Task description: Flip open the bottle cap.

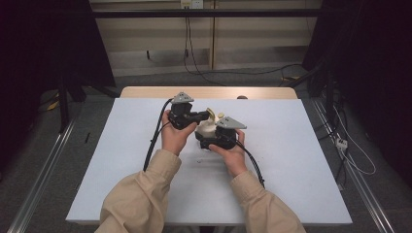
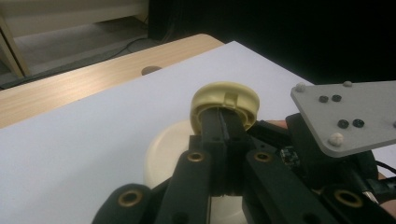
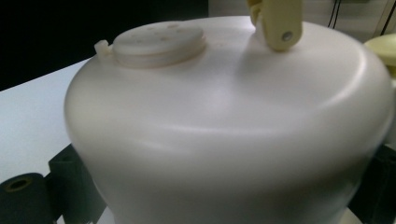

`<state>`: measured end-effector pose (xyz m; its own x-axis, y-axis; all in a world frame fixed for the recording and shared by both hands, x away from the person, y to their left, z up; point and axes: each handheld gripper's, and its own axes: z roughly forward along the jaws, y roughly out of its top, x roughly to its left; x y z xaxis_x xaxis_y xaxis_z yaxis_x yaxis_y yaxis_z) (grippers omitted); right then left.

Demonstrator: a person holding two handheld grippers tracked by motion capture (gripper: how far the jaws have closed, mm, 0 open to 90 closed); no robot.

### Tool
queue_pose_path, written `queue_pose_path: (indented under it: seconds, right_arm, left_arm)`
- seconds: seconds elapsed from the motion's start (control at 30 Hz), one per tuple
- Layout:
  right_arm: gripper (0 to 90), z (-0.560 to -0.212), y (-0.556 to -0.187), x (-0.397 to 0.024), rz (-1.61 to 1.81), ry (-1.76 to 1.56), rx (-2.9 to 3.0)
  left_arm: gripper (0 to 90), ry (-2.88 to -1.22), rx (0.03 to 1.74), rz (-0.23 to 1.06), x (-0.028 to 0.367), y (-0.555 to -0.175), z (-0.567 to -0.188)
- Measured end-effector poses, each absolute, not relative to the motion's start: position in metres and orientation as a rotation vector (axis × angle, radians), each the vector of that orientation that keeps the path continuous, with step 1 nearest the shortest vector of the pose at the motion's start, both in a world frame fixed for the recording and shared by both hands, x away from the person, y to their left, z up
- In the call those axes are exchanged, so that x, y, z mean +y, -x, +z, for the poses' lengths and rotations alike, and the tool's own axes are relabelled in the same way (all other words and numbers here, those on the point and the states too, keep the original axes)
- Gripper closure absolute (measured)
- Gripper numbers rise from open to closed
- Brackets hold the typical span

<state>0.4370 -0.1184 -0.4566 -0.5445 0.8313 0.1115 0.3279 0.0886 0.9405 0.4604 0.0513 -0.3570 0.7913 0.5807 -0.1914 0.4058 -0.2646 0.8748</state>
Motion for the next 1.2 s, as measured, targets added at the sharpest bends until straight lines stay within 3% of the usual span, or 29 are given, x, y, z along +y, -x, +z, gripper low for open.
queue_pose_path:
  seconds: [1.2]
  right_arm:
    - [6.2,-0.4568,-0.4368,-0.1183,1.46,-1.136,1.913]
  left_arm:
    - [90.0,-1.896,0.747,0.204,0.0471,-0.4638,-0.3598]
